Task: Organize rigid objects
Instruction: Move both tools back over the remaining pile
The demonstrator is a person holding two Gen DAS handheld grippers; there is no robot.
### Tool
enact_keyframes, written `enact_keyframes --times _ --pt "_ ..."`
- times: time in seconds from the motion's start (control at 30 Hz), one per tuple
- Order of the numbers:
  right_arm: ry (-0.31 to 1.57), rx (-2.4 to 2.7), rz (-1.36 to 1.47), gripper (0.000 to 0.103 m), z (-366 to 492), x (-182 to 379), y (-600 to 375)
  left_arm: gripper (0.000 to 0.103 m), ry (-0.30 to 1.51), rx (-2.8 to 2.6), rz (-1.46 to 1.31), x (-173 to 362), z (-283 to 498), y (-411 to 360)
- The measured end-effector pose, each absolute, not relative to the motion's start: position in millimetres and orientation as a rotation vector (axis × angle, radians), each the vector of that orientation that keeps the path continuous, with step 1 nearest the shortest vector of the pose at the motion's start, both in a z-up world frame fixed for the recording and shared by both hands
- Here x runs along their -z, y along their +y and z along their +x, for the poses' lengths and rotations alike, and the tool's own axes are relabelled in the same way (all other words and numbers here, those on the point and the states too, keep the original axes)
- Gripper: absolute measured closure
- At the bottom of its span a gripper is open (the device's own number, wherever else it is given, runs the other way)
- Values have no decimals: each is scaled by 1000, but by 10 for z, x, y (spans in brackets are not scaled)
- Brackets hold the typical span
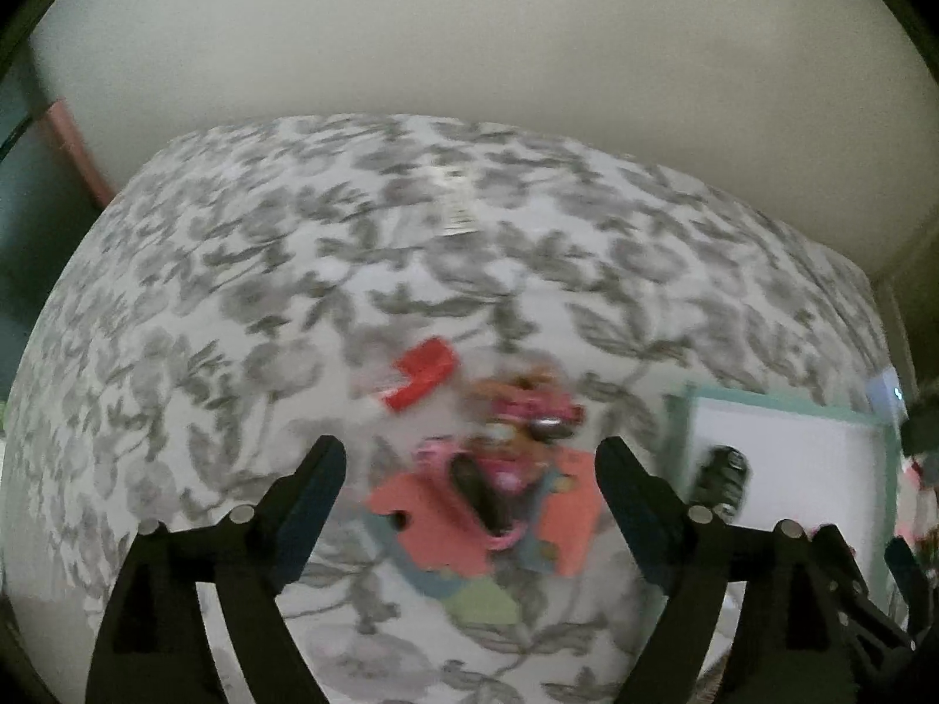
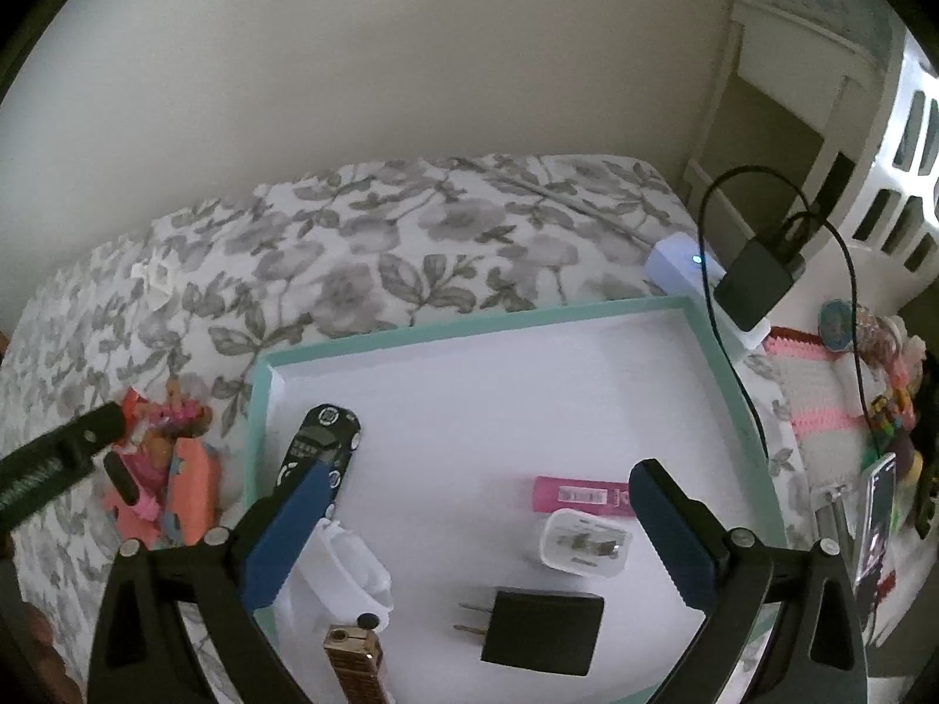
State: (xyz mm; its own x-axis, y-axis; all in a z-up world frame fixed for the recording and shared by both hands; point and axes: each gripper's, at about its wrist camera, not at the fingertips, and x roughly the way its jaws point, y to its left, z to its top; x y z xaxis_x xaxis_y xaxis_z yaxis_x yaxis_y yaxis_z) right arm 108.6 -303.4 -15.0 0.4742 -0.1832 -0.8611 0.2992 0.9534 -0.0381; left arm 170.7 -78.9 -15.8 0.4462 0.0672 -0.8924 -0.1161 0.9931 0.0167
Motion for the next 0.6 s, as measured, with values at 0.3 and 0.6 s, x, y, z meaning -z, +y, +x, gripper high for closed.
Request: enact_keyframes --times 0.3,0.6 --pt "1036 200 120 0 1154 170 -2716 0 1049 -277 -165 79 1552 -104" --pt "1031 40 139 0 1197 171 -2268 0 1022 -335 -242 -7 1359 325"
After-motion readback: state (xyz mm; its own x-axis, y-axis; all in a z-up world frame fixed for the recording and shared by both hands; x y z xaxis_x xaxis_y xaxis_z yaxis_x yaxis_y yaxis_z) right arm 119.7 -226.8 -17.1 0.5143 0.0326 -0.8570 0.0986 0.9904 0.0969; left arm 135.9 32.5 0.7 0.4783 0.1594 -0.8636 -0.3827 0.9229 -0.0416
